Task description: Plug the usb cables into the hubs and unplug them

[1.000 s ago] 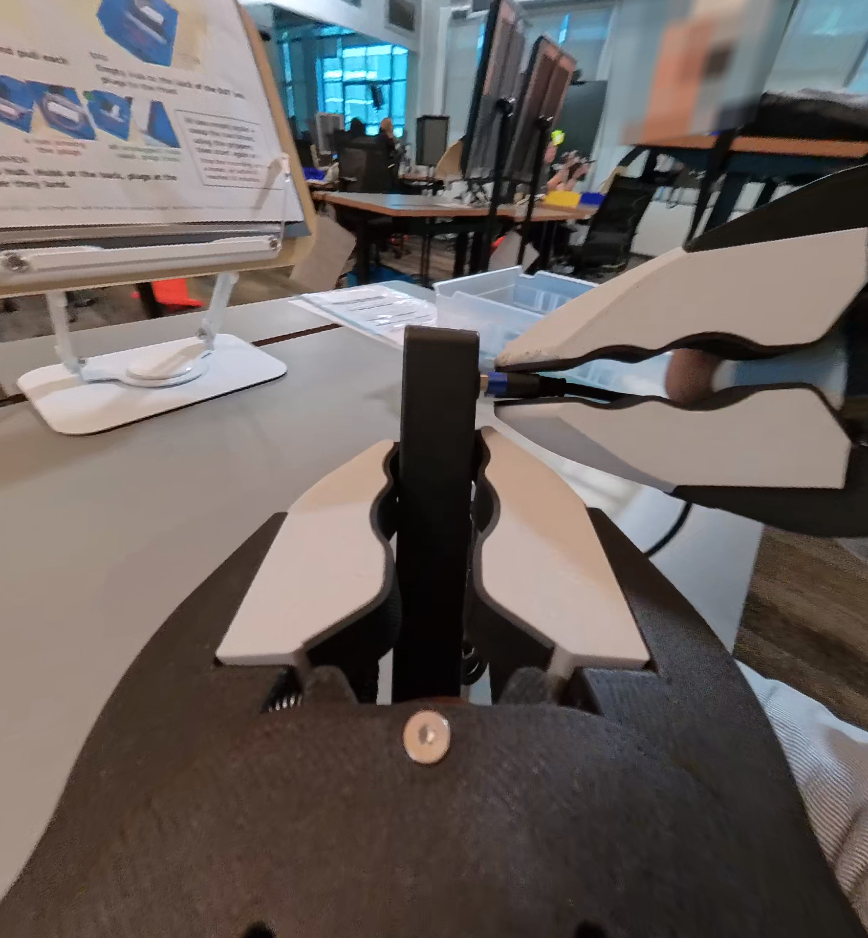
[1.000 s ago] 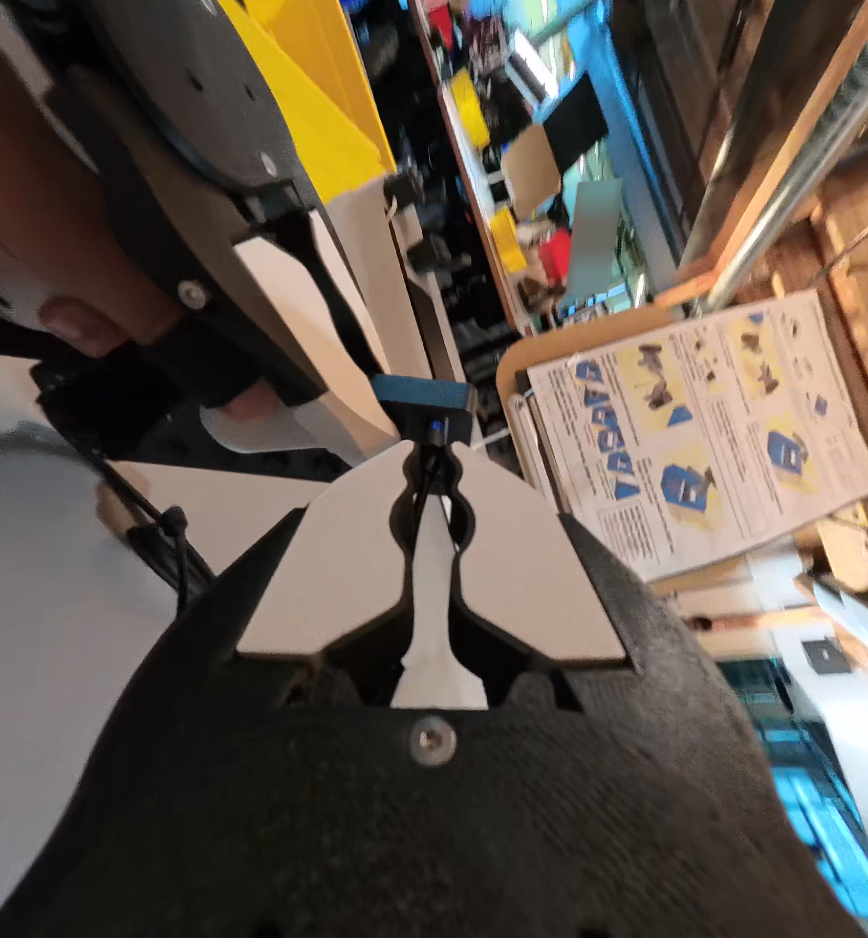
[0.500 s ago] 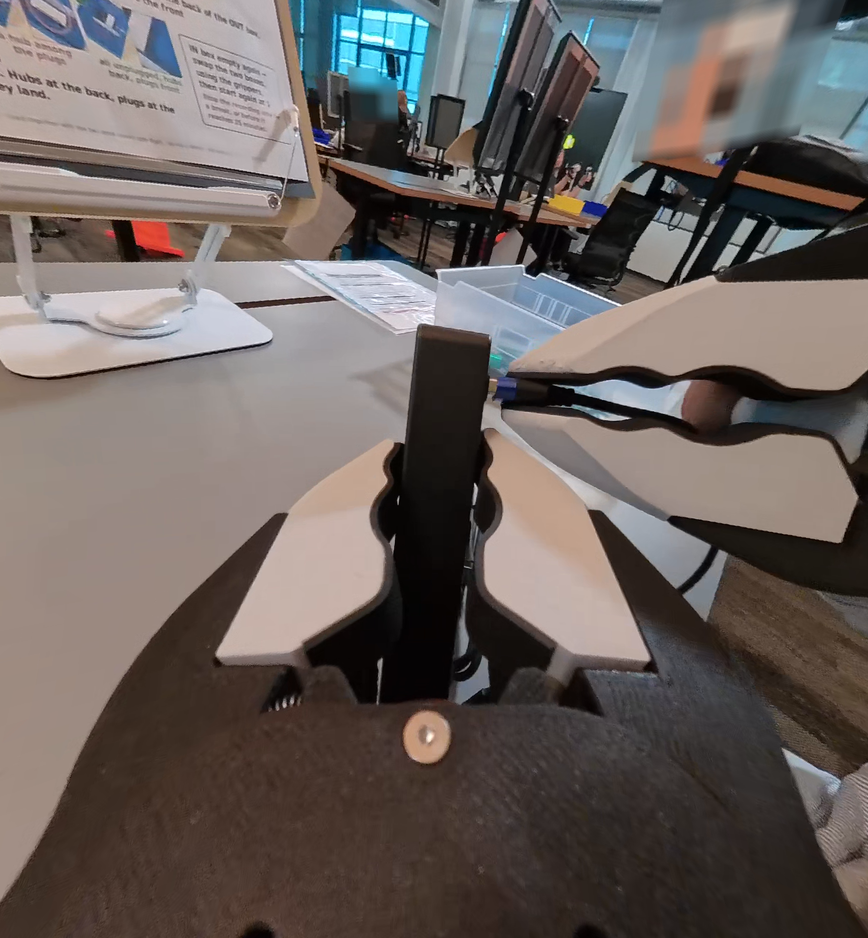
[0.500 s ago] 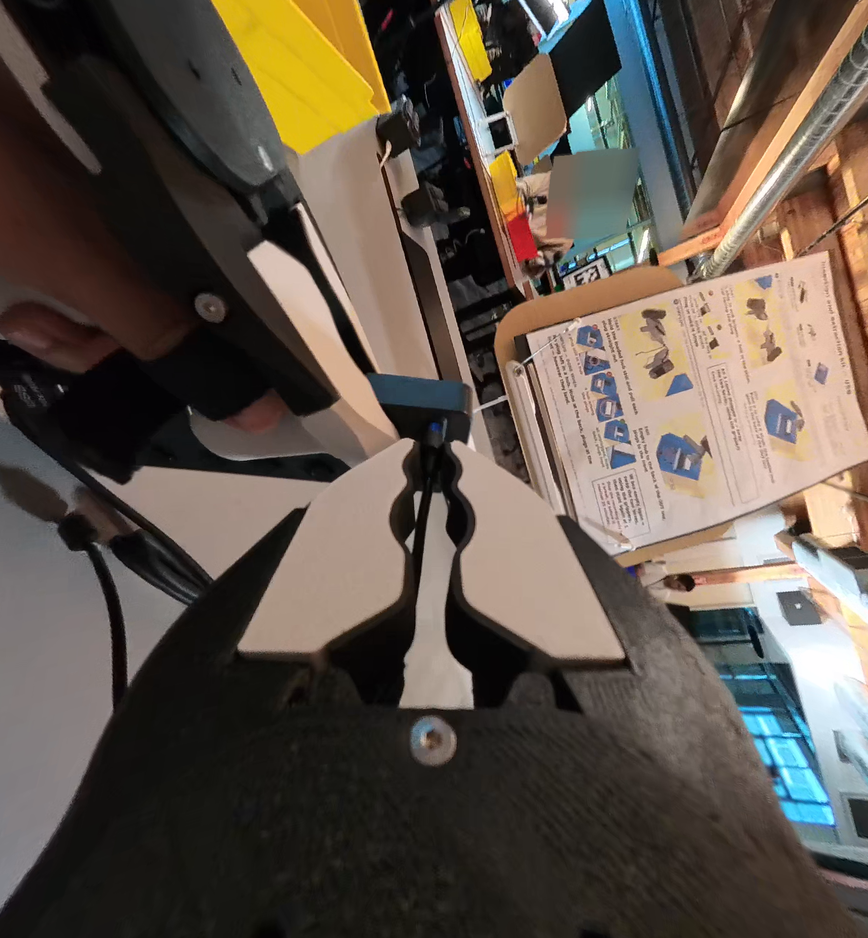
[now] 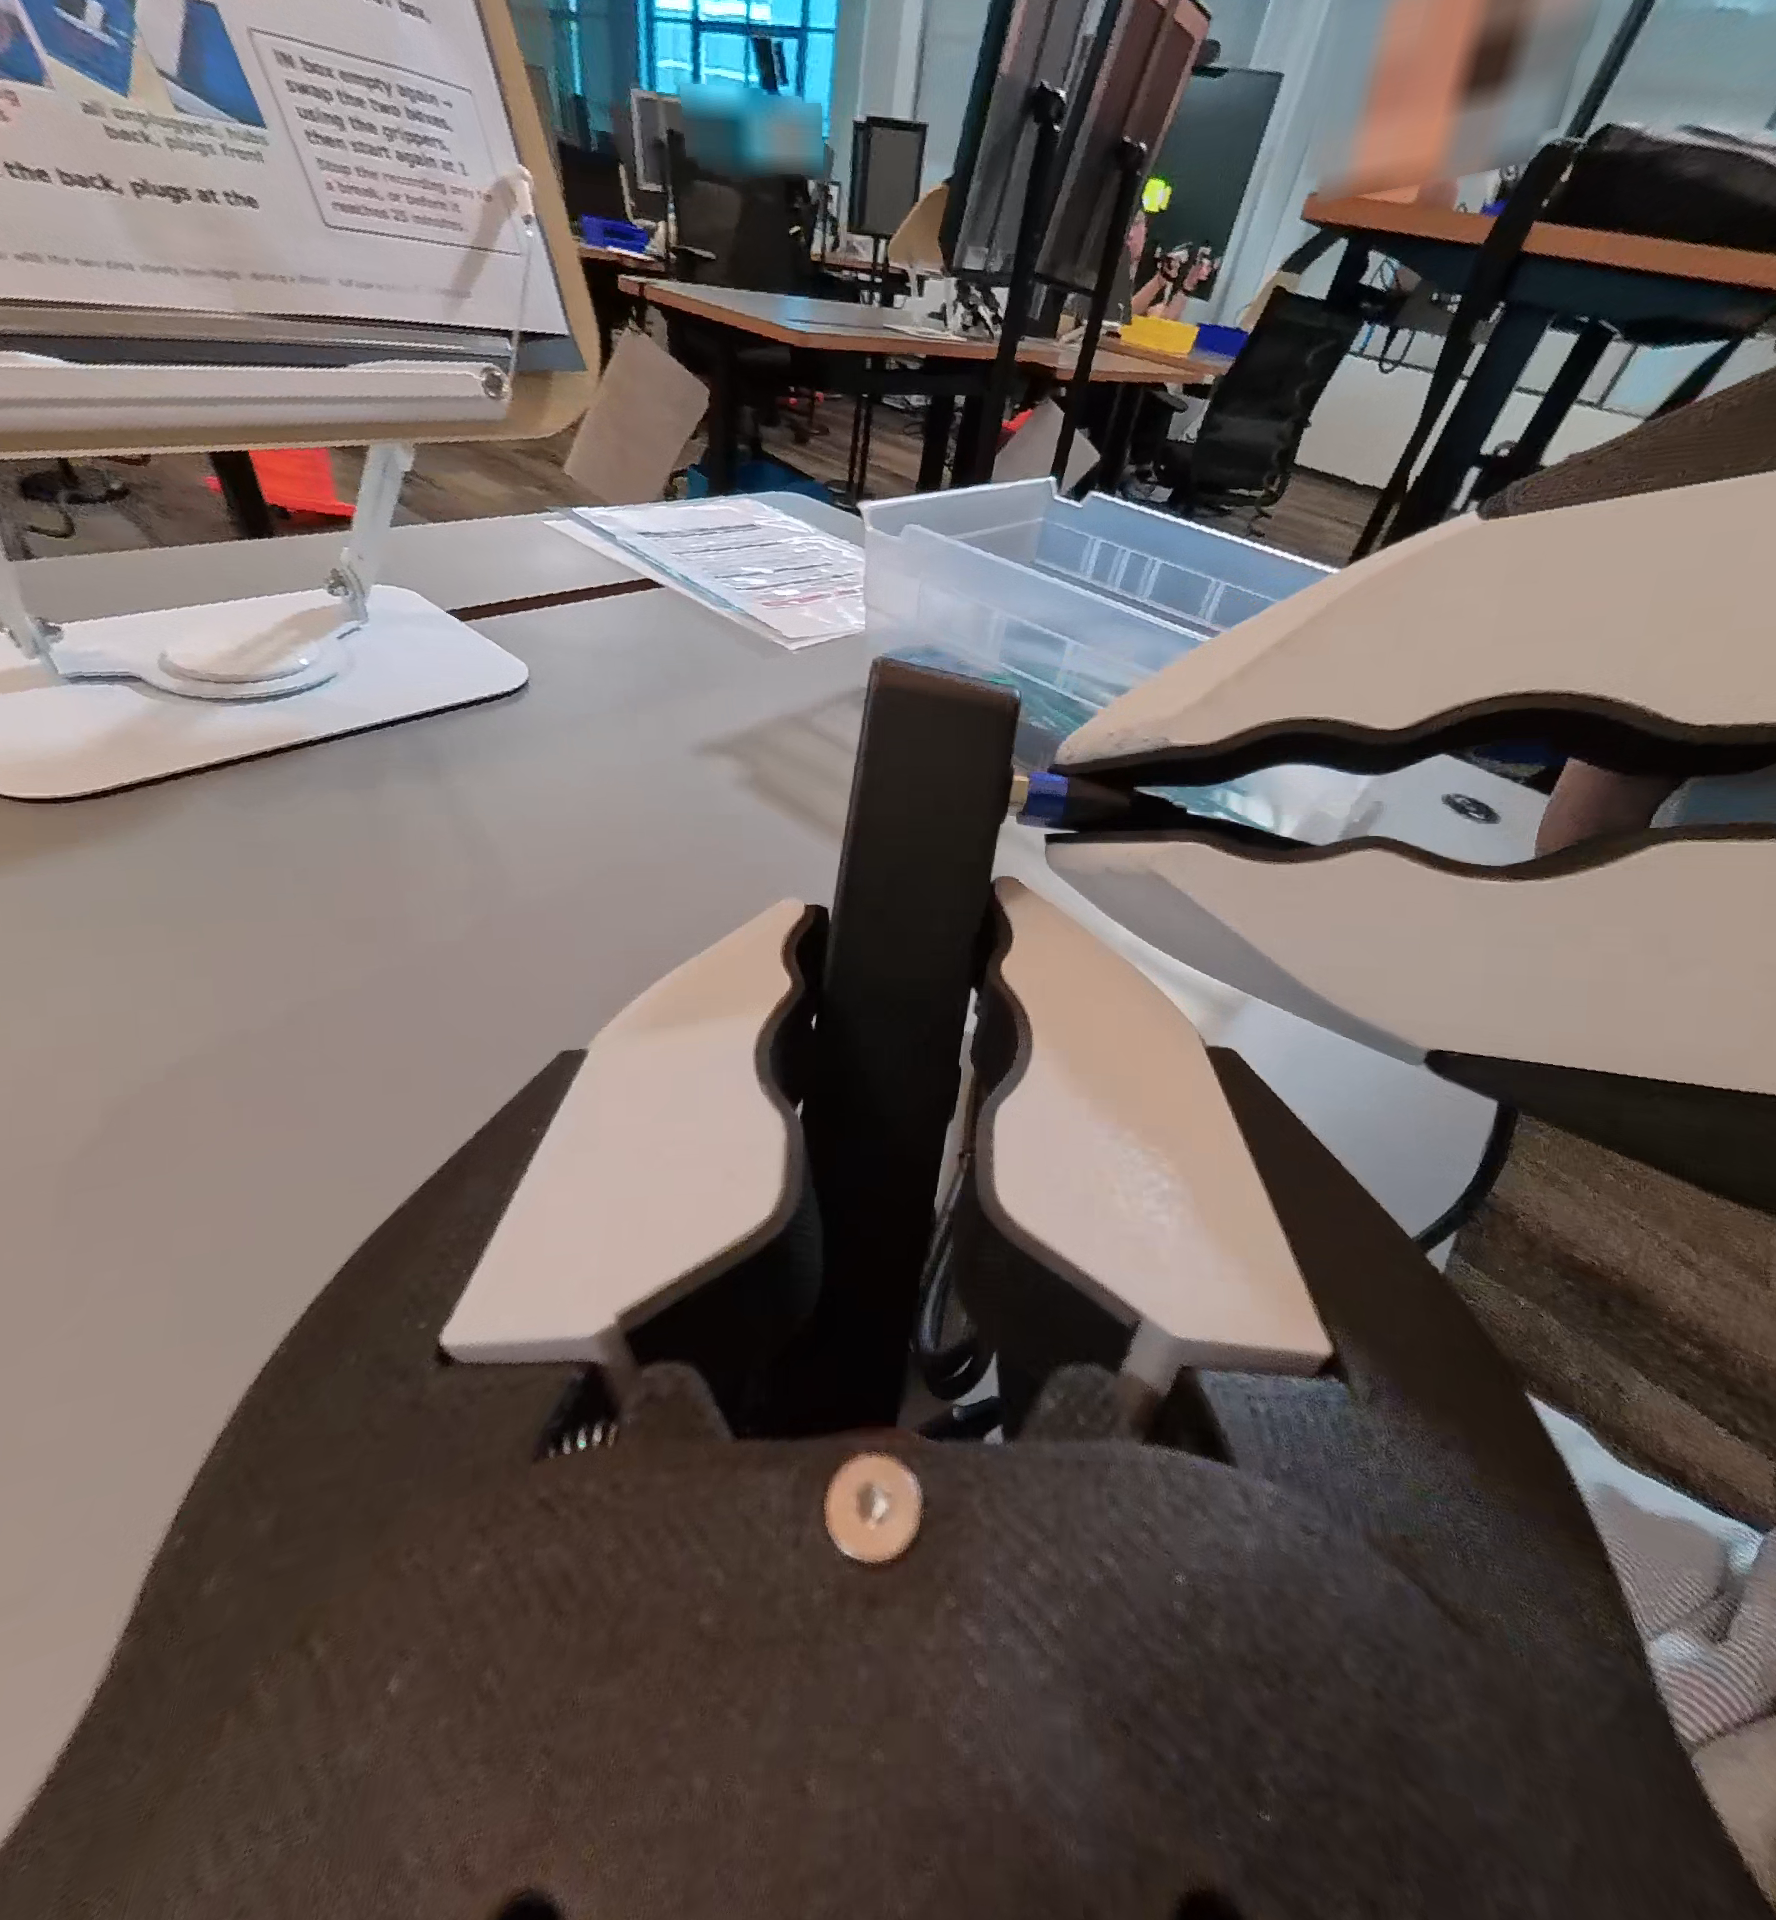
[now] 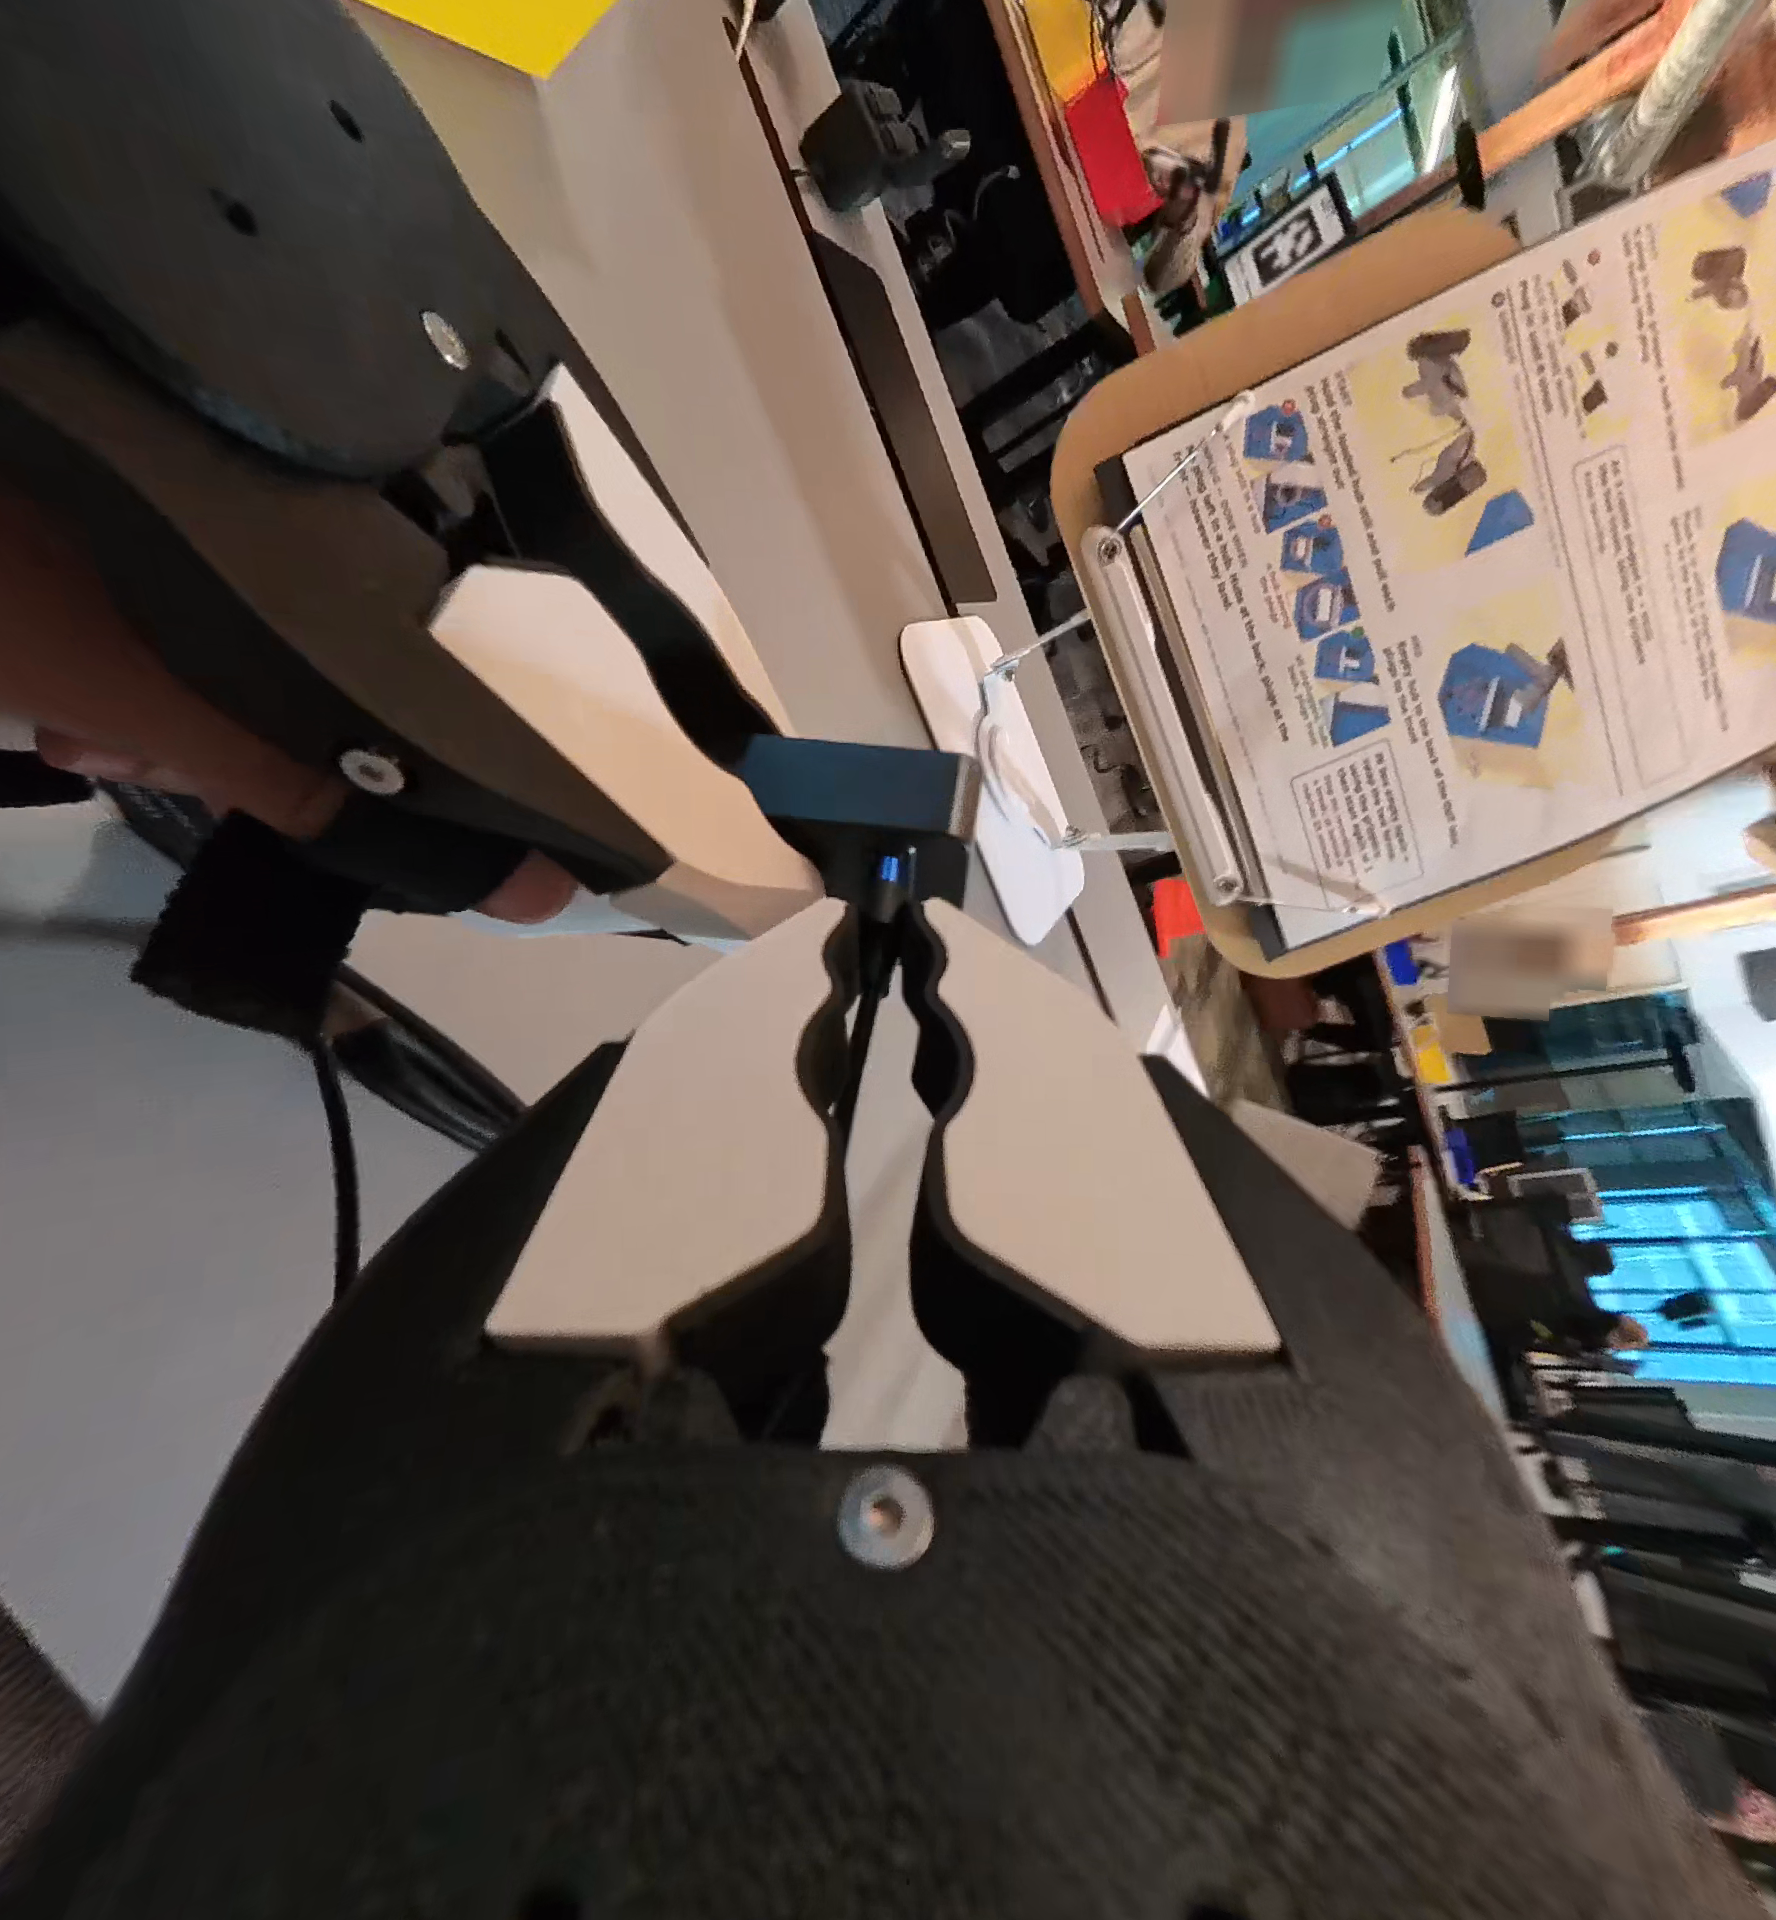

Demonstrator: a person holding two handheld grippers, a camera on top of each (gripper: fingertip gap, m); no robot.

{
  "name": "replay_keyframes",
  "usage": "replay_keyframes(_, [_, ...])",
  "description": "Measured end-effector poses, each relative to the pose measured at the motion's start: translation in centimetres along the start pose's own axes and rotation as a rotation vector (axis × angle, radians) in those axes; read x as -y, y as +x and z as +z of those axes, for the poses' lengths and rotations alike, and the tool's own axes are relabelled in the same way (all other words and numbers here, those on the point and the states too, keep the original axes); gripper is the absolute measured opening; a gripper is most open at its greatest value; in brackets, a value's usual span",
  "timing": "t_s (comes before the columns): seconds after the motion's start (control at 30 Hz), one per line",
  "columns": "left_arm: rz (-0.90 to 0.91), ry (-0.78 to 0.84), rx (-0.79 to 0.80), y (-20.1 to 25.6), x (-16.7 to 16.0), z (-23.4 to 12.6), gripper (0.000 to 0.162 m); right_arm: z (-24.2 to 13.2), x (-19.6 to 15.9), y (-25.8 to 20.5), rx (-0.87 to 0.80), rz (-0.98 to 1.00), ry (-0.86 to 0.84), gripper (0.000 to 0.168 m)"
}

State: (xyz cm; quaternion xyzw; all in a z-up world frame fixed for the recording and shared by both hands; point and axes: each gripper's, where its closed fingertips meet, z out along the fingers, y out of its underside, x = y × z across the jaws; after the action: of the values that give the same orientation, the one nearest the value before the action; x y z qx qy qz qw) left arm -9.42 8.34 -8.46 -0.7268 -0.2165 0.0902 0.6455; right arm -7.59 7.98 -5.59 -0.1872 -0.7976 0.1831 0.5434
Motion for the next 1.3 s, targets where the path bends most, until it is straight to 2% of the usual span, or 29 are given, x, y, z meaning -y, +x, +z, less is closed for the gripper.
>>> replay_keyframes(0.03, [0.006, -0.007, -0.006, 0.2, -0.1, 0.1, 0.029, -0.2, -0.3, 0.0, 0.011, 0.03, 0.002, 0.009])
replay_keyframes(0.2, [0.002, -0.007, -0.011, 0.6, 0.0, 0.2, 0.029, -0.7, -0.6, 0.0, 0.079, 0.201, 0.056, 0.009])
replay_keyframes(0.27, [0.001, -0.008, 0.003, 0.5, 0.0, 0.3, 0.029, -0.7, -0.6, 0.1, 0.036, 0.141, 0.048, 0.009])
replay_keyframes(0.3, [-0.052, 0.003, 0.161, -2.4, 0.1, 0.1, 0.028, -1.3, -0.1, -0.4, 0.029, 0.071, 0.071, 0.009])
replay_keyframes(0.33, [-0.206, 0.027, 0.221, -6.8, 0.0, -0.8, 0.028, -3.0, 1.7, -1.6, 0.069, 0.071, 0.168, 0.009])
replay_keyframes(0.37, [-0.445, 0.056, 0.218, -10.9, -0.4, -2.5, 0.028, -4.8, 3.0, -2.1, 0.055, 0.068, 0.226, 0.009])
replay_keyframes(0.4, [-0.472, 0.116, 0.232, -12.9, 0.4, -4.5, 0.027, -5.7, 3.0, -1.6, -0.031, -0.003, 0.233, 0.009])
replay_keyframes(0.43, [-0.362, 0.115, 0.264, -13.0, 1.0, -5.8, 0.028, -5.4, 2.0, -0.9, -0.064, -0.027, 0.197, 0.008])
replay_keyframes(0.47, [-0.279, 0.112, 0.258, -11.9, 1.5, -6.0, 0.028, -4.5, 0.7, -0.7, -0.002, 0.057, 0.169, 0.008])
replay_keyframes(0.53, [-0.206, 0.092, 0.223, -10.0, 1.8, -5.1, 0.028, -3.5, -0.1, -0.7, 0.186, 0.335, 0.213, 0.008])
replay_keyframes(0.6, [-0.193, 0.11, 0.206, -9.9, 2.3, -4.8, 0.028, -3.9, 0.1, 1.2, 0.226, 0.473, 0.274, 0.008])
replay_keyframes(0.67, [-0.236, 0.145, 0.194, -10.6, 2.4, -5.1, 0.028, -5.1, 0.3, 4.6, 0.176, 0.522, 0.328, 0.008])
replay_keyframes(0.77, [-0.318, 0.176, 0.192, -11.7, 1.9, -5.5, 0.028, -8.1, -0.5, 13.4, -0.047, 0.52, 0.384, 0.008])
replay_keyframes(0.87, [-0.307, 0.185, 0.185, -11.5, 1.9, -5.7, 0.028, -12.2, -4.5, 23.7, -0.43, 0.441, 0.332, 0.008])
replay_keyframes(0.97, [-0.315, 0.195, 0.167, -11.2, 2.1, -5.6, 0.028, -14.7, -11.8, 29.8, -0.727, 0.384, 0.157, 0.008])
replay_keyframes(1.03, [-0.323, 0.197, 0.161, -11.0, 2.0, -5.5, 0.029, -14.1, -16.9, 30.7, -0.768, 0.422, 0.078, 0.008])
replay_keyframes(1.17, [-0.317, 0.197, 0.151, -10.8, 1.9, -5.3, 0.029, -10.8, -25.5, 29.6, -0.745, 0.529, -0.045, 0.008])
replay_keyframes(1.23, [-0.312, 0.196, 0.15, -10.7, 1.9, -5.2, 0.029, -9.5, -28.4, 29.0, -0.739, 0.551, -0.105, 0.008])
replay_keyframes(1.3, [-0.313, 0.197, 0.149, -10.6, 1.9, -5.2, 0.029, -8.6, -29.8, 28.5, -0.719, 0.588, -0.112, 0.008])
